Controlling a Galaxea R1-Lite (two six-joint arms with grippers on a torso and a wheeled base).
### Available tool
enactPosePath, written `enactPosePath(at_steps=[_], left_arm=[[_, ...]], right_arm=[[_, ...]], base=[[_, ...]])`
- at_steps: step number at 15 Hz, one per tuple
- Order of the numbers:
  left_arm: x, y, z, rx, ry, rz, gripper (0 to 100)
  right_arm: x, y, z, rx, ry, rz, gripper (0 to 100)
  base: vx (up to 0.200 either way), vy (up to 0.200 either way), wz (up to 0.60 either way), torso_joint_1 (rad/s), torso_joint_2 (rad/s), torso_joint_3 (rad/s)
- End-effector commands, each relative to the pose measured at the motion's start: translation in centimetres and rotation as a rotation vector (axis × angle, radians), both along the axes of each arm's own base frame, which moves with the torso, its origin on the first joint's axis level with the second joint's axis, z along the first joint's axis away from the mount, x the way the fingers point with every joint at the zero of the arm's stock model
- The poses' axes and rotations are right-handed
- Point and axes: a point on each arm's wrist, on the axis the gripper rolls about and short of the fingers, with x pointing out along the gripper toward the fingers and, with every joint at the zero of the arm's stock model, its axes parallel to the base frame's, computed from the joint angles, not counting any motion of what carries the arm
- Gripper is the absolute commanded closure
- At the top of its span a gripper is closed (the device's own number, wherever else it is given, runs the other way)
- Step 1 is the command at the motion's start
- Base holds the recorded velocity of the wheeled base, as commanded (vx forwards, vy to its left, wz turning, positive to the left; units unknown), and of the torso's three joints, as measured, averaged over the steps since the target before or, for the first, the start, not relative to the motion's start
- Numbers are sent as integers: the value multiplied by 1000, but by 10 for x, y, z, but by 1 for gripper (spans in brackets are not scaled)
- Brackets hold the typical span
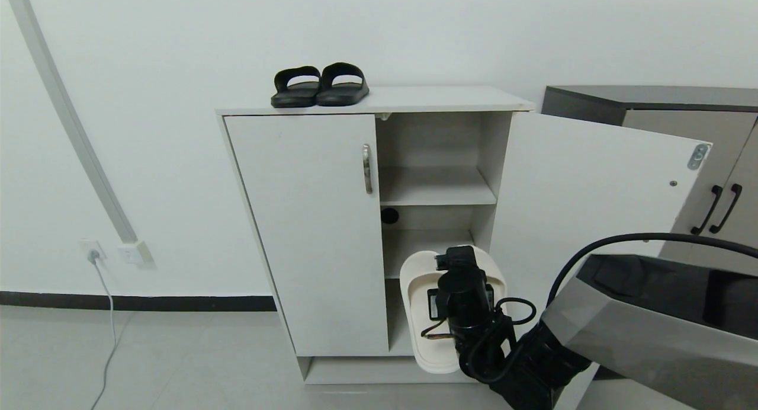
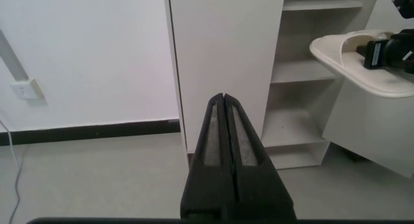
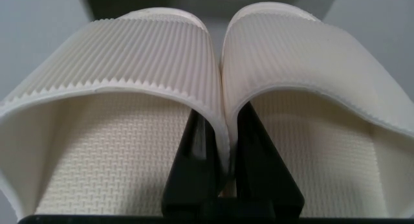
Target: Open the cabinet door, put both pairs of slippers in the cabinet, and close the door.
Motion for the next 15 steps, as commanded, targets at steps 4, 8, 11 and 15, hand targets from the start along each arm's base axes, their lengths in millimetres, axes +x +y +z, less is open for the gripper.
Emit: enactPosePath(at_steps=[4,8,11,15], left_arm=[[0,0,0,1,2,1,100],[0,0,0,0,2,1,100],[0,0,0,0,2,1,100],[0,0,0,1,2,-1,100]], right_arm=[[-2,6,-12,-15,15,13,100],[-1,6,-14,-17,18,14,100],[-2,7,-16,-20,22,17,100],[-2,8,-22,-28,32,19,100]], base=[[0,0,0,0,0,0],[0,0,0,1,1,-16],[0,0,0,4,1,-163],[0,0,0,2,1,-192]])
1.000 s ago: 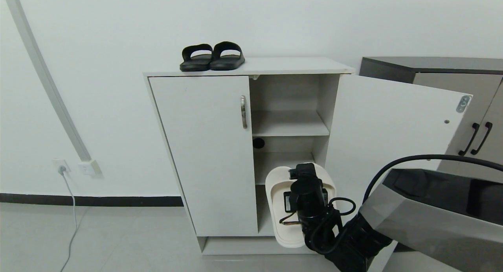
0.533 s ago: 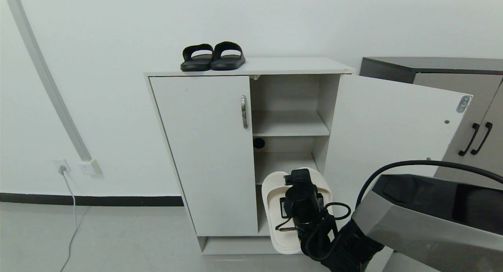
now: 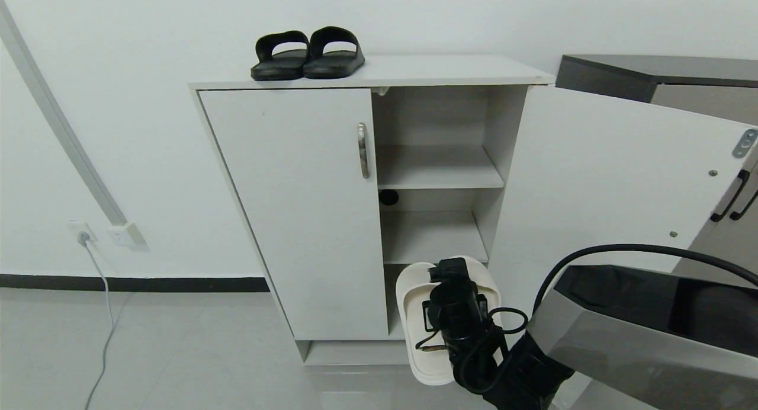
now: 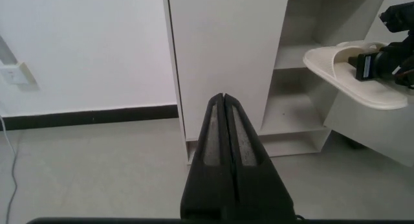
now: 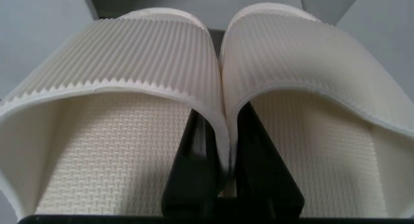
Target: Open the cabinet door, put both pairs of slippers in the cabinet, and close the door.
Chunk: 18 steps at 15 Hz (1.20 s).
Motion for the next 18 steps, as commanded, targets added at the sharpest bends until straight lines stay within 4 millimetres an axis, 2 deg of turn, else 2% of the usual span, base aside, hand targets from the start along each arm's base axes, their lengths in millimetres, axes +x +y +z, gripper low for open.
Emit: enactPosePath(at_steps=[1,7,11,16,18], left_arm=[[0,0,0,1,2,1,100],[0,0,0,-1,2,0,100],[0,0,0,-1,2,1,100],[0,0,0,-2,0,3,100],[0,0,0,-2,2,0,100]], right_arm=[[0,1,-3,-5,4,3,100],[2,3,-11,-11,14,5,100],[7,7,-15,6,-1,3,100],[17,3,-12,61,-166,-7,100],[21,-1,-18,38,-234,-9,100]], base=[[0,0,0,2,2,-193],[0,0,0,2,4,-200],[0,0,0,2,0,-49],[0,0,0,0,0,0],[0,0,0,0,0,0]])
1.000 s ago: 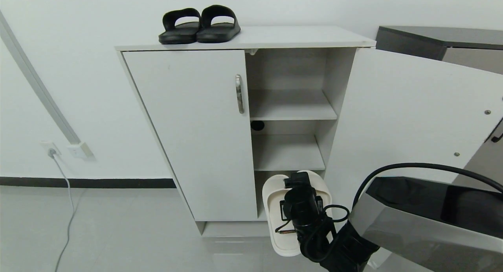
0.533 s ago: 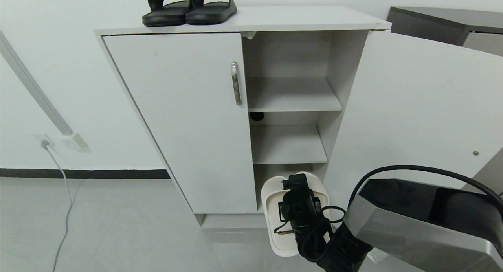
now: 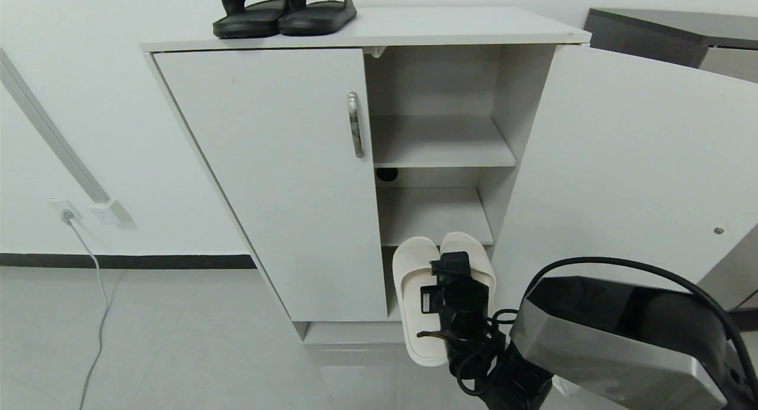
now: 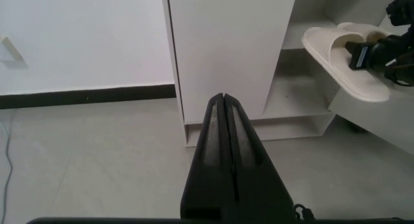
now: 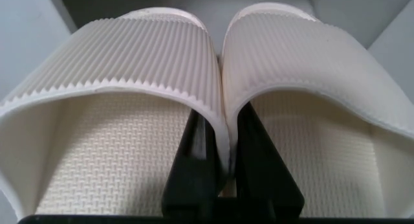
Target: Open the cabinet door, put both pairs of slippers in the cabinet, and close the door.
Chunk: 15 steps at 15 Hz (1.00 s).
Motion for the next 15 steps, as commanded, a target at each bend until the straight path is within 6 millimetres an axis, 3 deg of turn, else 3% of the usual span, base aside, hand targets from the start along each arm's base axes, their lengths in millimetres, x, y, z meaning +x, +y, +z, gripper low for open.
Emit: enactPosePath(at_steps=[1,4,13,15], left_arm=[[0,0,0,0,1,-2,100],[0,0,0,0,1,-1,100],[0,0,0,0,1,1,100],[0,0,0,0,1,1,100]], right_arm=[[3,-2,-16,-33,-4,-7,100],[3,-2,-14,-27,-12,-7,100],[3,-3,-9,-25,-19,-7,100],[5,-5,-10,-26,-17,-9,100]], base=[[0,0,0,0,0,0],[0,0,0,0,0,0],[200,0,0,3,3,2],[0,0,0,0,0,0]])
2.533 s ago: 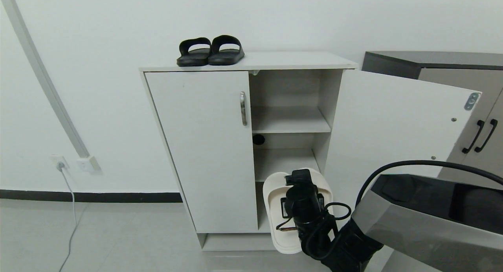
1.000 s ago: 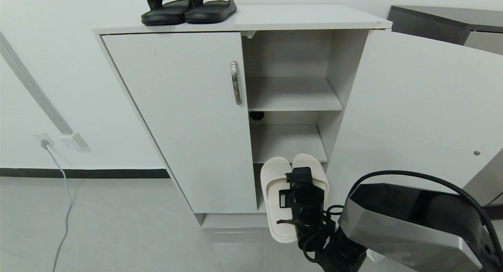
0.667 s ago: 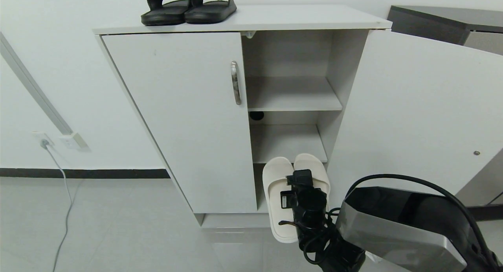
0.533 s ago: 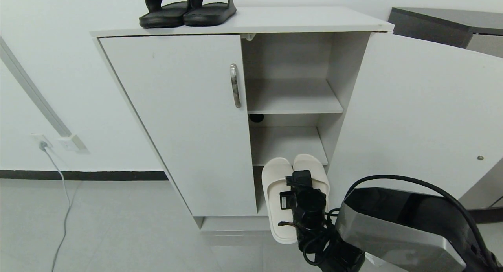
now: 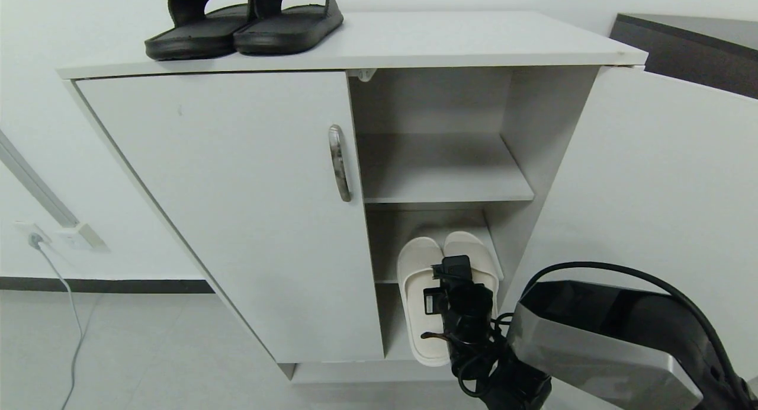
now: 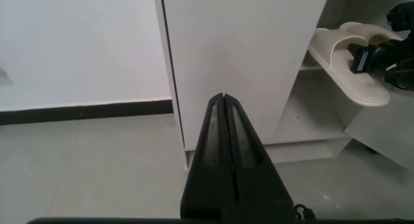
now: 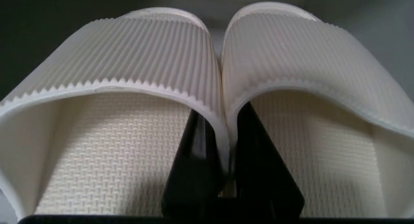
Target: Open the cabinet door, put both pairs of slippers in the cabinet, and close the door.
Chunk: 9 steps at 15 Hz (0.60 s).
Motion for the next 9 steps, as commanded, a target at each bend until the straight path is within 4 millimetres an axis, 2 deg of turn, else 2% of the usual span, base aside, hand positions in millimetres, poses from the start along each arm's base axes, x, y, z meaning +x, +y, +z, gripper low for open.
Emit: enactPosePath(at_steps=[1,3,9], left_arm=[[0,0,0,0,1,2,100],[0,0,0,-4,1,3,100],[0,0,0,-6,1,3,100]], right_arm=[[2,-2,0,-1,1,-3,100],[5,-3,0,-12,13,-8,100],[38,0,3,-28,70,5,100]], base=[[0,0,0,0,0,0],[0,0,0,0,0,0],[0,0,0,0,0,0]])
